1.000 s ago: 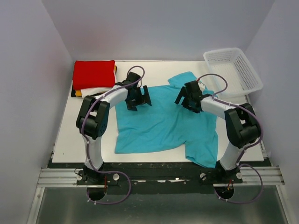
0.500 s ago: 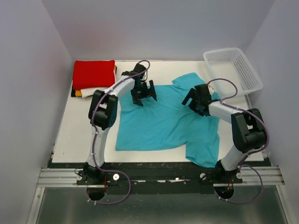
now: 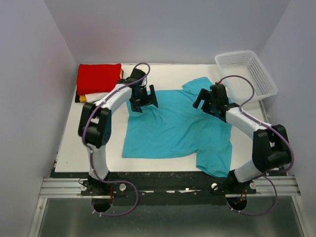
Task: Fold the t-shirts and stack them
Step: Flatten out the tshirt, then grab the side of the flattened tshirt closest away from the robot with both arms
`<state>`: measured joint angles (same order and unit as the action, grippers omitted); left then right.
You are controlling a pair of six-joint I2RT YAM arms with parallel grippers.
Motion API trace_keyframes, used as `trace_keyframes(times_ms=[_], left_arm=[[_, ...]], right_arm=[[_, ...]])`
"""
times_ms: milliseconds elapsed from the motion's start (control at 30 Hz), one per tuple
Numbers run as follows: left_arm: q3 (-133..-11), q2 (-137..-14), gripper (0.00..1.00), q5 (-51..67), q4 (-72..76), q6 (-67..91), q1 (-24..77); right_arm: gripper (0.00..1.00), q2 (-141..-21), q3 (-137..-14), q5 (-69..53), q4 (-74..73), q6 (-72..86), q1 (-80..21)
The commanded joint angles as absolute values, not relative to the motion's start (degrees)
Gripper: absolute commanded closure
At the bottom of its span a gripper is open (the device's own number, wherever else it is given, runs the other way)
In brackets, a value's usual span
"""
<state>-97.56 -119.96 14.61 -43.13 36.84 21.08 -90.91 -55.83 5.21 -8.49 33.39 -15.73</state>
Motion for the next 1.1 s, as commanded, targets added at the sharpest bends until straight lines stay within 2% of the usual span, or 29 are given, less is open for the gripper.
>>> trace_keyframes(times_ms=[0, 133, 300, 467, 600, 700, 833, 933, 1000, 1033, 1067], left_arm=[[-75.66, -96.59, 0.01, 9.65, -34.57, 38.30, 21.25], [-56.60, -81.49, 0.01, 5.12, -33.84, 42.47, 22.65], [-37.60, -63.11, 0.01, -4.15, -40.77, 51.13, 25.71], [-26.26, -49.86, 0.01, -5.87, -40.20, 57.19, 26.37], [-23.35, -48.42, 0.07, -3.93, -34.18, 57.92, 26.19], [-23.75, -51.72, 0.22, -2.40, -31.99, 57.87, 26.19], [-25.86, -57.34, 0.55, -0.20, -32.78, 55.73, 26.19], [-26.62, -58.95, 0.70, 2.62, -32.47, 53.74, 26.36], [-26.41, -59.14, 0.94, 2.72, -32.12, 53.19, 26.36], [-26.36, -59.21, 1.00, 2.58, -31.91, 52.97, 26.37], [-26.35, -59.24, 1.00, 1.90, -31.90, 52.89, 26.37]], right_arm=[[0.00, -84.09, -50.63, 9.49, -12.40, 35.64, -15.45], [0.00, -79.18, -47.36, 13.02, -14.46, 39.69, -15.20], [0.00, -74.64, -44.26, 14.89, -14.90, 41.93, -15.17], [0.00, -73.83, -42.90, 13.37, -14.85, 42.08, -15.12], [0.00, -74.35, -42.98, 11.86, -14.89, 41.86, -15.12], [0.00, -74.14, -42.98, 12.24, -15.09, 41.75, -15.10], [0.00, -73.36, -42.98, 13.42, -16.05, 41.75, -15.07], [0.00, -72.48, -42.74, 14.14, -16.18, 42.03, -15.16], [0.00, -72.26, -42.63, 14.33, -16.36, 42.07, -15.11], [0.00, -72.25, -42.55, 14.33, -16.66, 41.89, -15.10], [0.00, -72.25, -42.46, 14.20, -17.06, 41.62, -15.07]])
